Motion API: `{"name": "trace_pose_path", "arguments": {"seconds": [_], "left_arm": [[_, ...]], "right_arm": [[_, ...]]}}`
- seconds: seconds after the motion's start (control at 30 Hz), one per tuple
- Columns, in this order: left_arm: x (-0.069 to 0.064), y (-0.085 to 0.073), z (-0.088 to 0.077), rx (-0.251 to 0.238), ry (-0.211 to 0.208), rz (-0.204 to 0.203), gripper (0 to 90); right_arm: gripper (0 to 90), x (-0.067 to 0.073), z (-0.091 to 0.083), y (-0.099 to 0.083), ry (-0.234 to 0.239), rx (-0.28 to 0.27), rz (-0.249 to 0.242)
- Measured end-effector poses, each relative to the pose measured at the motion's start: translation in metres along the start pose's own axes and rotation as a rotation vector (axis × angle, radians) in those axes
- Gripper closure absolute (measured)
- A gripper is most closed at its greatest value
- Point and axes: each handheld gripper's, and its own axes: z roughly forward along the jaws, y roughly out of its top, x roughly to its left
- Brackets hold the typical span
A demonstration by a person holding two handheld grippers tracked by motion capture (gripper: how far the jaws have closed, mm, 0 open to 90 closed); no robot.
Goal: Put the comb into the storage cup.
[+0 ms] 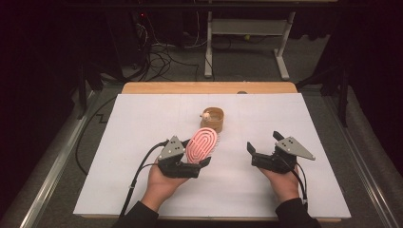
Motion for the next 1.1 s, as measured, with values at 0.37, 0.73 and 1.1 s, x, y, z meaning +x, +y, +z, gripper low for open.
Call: {"name": "trace_pose_path", "arguments": {"seconds": [0.37, 0.73, 1.1], "left_arm": [[-0.005, -0.002, 0.000, 0.011, 0.010, 0.013, 18.2], [-0.002, -0.004, -0.003, -0.006, 0.038, -0.005, 18.2], [-0.006, -0.003, -0.001, -0.013, 0.042, -0.008, 18.2]], "right_arm": [[0.3, 0.004, -0.007, -0.011, 0.039, 0.041, -0.010], [0.4, 0.012, -0.008, -0.009, 0.066, 0.061, -0.020], [0.9, 0.027, -0.011, 0.002, 0.115, 0.039, -0.017]]}}
